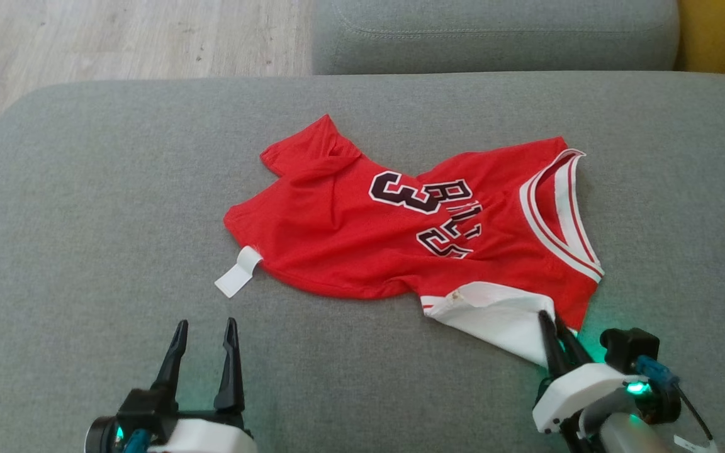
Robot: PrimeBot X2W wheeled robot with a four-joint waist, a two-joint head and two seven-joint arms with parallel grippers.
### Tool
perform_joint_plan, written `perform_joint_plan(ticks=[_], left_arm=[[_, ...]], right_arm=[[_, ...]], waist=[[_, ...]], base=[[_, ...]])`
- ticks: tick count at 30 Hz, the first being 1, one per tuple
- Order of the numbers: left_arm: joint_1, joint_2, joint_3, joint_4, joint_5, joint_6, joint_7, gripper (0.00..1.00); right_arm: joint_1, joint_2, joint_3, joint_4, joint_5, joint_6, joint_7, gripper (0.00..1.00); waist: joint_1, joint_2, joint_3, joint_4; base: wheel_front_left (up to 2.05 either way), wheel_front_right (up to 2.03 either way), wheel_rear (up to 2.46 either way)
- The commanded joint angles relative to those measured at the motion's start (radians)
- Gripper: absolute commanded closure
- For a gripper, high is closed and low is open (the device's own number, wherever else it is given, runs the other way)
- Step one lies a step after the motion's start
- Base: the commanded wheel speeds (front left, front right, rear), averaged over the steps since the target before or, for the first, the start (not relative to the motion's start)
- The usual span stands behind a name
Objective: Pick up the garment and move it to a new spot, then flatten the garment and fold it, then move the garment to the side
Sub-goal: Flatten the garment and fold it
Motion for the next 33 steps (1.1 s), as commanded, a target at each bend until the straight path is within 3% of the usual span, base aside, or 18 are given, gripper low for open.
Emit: perform_joint_plan(ticks=[1,8,16,24,33], left_arm=[[-0.031,0.001,0.026,-0.025,-0.009,-0.001,-0.008,0.0],[-0.032,0.001,0.026,-0.031,-0.01,0.0,-0.008,0.0],[-0.037,0.001,0.037,-0.033,-0.028,0.002,-0.008,0.0],[-0.117,0.001,0.086,0.021,-0.047,-0.009,-0.008,0.0],[-0.224,0.001,0.088,0.171,-0.095,-0.054,-0.008,0.0]], right_arm=[[-0.01,0.003,0.027,-0.025,0.003,-0.001,-0.01,1.0],[-0.007,0.003,-0.003,-0.151,-0.033,-0.001,-0.01,1.0],[0.055,-0.006,-0.046,-0.41,-0.077,-0.001,-0.01,1.0],[0.13,-0.115,-0.061,-0.697,-0.07,-0.001,-0.01,1.0],[0.167,-0.157,-0.077,-0.762,-0.045,-0.001,-0.01,1.0]], waist=[[0.0,0.0,0.0,-0.002],[0.0,0.0,-0.003,-0.011],[0.0,0.0,-0.01,-0.048],[0.0,0.0,0.028,-0.117],[0.0,0.0,0.09,-0.181]], base=[[0.0,0.0,0.0],[0.0,0.0,0.0],[0.0,0.0,0.0],[0.0,0.0,0.0],[0.0,0.0,0.0]])
